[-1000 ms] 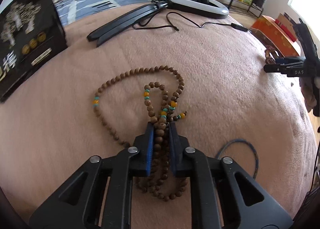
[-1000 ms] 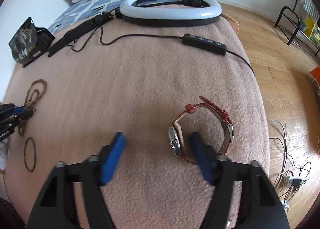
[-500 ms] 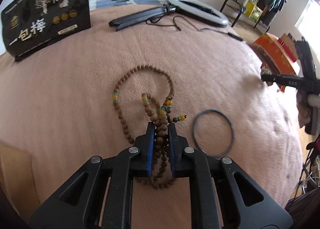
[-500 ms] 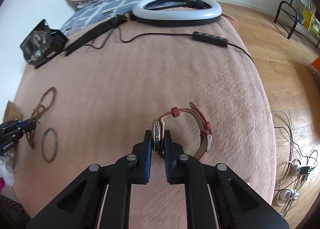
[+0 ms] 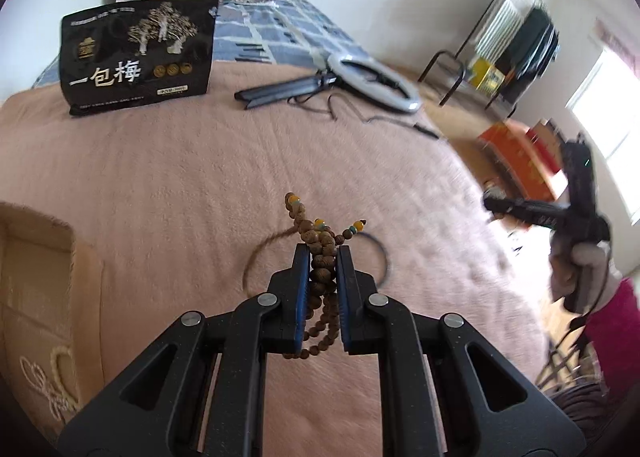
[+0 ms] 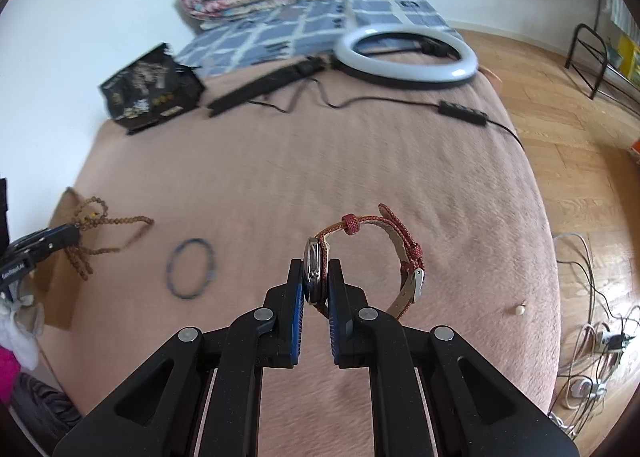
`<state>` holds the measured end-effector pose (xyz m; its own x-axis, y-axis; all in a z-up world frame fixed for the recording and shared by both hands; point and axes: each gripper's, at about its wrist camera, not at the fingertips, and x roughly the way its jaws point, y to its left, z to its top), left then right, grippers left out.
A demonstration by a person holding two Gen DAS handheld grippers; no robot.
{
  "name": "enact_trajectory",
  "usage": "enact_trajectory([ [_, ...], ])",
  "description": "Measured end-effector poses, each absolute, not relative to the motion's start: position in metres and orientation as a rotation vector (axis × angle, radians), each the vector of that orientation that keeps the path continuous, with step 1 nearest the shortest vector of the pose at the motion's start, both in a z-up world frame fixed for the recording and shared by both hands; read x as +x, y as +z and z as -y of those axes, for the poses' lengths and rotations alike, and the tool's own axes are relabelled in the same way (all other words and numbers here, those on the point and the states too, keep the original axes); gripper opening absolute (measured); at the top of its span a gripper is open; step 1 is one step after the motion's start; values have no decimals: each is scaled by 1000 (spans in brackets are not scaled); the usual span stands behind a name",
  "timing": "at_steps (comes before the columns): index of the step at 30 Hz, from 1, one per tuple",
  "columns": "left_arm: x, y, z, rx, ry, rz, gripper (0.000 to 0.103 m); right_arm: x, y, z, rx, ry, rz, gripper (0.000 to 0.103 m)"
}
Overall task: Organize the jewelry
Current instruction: 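Carry the wooden mala and red-strap watch over the cardboard box with both grippers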
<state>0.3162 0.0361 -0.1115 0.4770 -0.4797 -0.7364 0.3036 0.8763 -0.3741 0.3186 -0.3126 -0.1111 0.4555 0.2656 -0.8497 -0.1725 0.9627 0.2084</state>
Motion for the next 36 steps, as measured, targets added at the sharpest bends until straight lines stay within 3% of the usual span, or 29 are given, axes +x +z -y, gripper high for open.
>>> enact_trajectory([
  [19, 254, -43, -149, -304, -367, -814, 11, 283, -40, 202, -4, 457, -961, 9],
  [36, 221, -38, -257, -274, -168, -745, 11, 284, -41, 58, -92, 651, -945, 9],
])
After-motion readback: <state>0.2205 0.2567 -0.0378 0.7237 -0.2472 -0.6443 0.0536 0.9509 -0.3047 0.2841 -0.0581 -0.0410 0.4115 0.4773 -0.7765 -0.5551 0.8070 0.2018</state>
